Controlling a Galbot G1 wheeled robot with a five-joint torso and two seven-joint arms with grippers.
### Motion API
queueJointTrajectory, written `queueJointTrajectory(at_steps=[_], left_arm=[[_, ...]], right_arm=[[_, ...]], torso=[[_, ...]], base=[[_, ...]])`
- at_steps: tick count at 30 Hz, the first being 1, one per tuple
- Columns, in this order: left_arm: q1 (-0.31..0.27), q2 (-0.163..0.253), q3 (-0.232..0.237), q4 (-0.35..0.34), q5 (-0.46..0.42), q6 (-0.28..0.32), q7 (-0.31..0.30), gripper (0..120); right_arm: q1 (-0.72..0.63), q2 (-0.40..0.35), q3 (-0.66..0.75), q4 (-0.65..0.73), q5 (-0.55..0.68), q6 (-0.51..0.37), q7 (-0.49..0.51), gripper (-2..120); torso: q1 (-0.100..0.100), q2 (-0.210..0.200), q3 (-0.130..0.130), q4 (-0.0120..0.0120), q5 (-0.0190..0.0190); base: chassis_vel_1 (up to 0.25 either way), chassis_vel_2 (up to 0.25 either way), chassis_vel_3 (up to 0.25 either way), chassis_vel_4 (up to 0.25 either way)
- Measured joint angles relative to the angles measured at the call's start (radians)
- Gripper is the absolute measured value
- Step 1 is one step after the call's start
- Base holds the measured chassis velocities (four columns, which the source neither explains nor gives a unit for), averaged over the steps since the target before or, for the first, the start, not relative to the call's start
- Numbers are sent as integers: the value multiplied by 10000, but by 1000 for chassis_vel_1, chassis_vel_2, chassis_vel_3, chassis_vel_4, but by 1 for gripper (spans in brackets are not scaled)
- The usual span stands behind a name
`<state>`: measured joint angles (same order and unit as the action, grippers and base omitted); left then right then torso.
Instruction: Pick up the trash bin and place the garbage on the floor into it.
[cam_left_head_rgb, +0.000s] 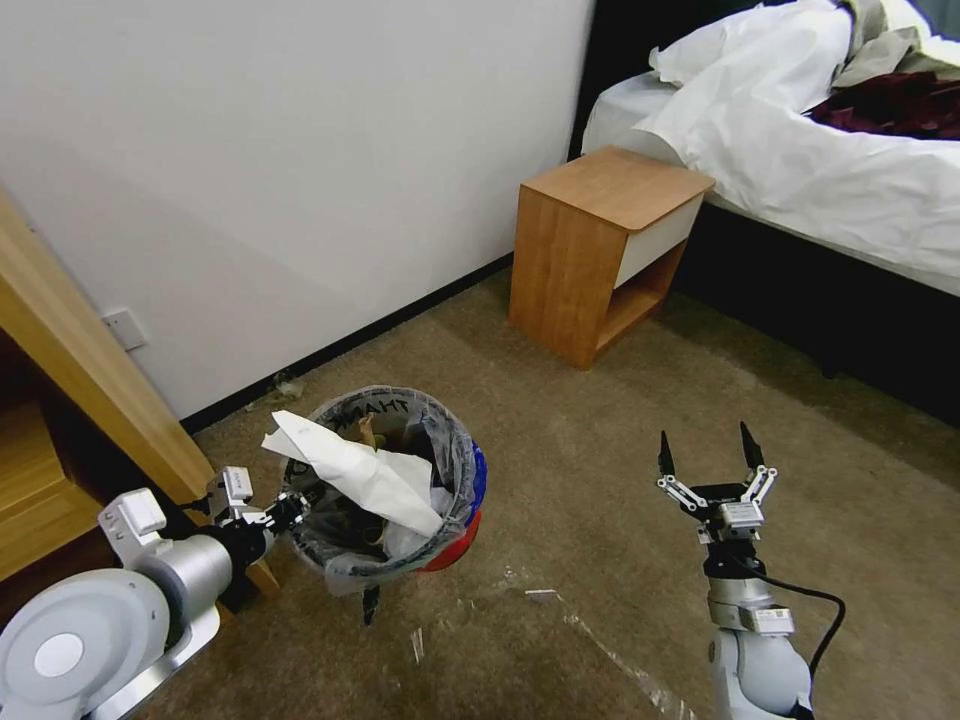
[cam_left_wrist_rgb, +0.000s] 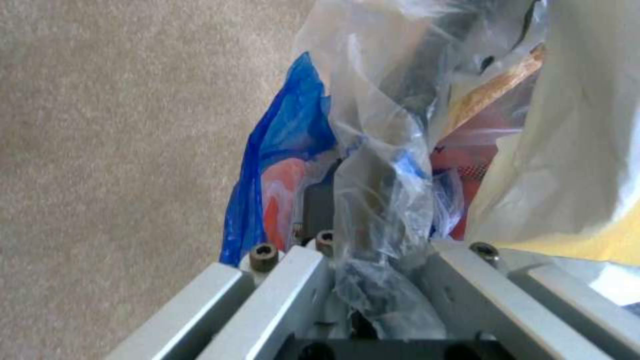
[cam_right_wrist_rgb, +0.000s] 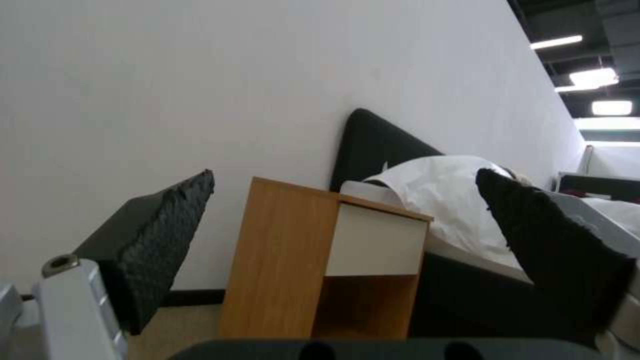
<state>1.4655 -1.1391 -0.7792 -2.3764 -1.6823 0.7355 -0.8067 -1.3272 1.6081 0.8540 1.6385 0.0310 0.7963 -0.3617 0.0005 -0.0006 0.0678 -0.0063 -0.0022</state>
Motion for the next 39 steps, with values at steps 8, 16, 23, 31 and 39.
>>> queueJointTrajectory(at_steps=[8,16,23,31,39], left_arm=[[-15,10,-9,-1,4,0,4,0],[-15,1,-9,12,18,0,8,0],[-7,26,-12,19,24,0,9,0],[-11,42,-24,44,11,0,-3,0],[-9,68,-41,46,-45,0,-22,0]], right_arm=[[24,0,11,-56,-56,10,-10,100],[48,0,-10,-124,-57,75,0,100],[69,0,-14,-131,-32,76,28,100],[83,0,-166,-228,87,102,366,100],[150,0,-196,-302,-69,105,601,100]], torso=[[0,0,0,0,1],[0,0,0,1,0],[0,0,0,0,0],[0,0,1,1,-1],[0,0,0,1,0]], base=[[-76,75,86,-80],[-82,71,66,-80],[-82,71,76,-78],[-36,42,33,-38],[0,0,0,0]])
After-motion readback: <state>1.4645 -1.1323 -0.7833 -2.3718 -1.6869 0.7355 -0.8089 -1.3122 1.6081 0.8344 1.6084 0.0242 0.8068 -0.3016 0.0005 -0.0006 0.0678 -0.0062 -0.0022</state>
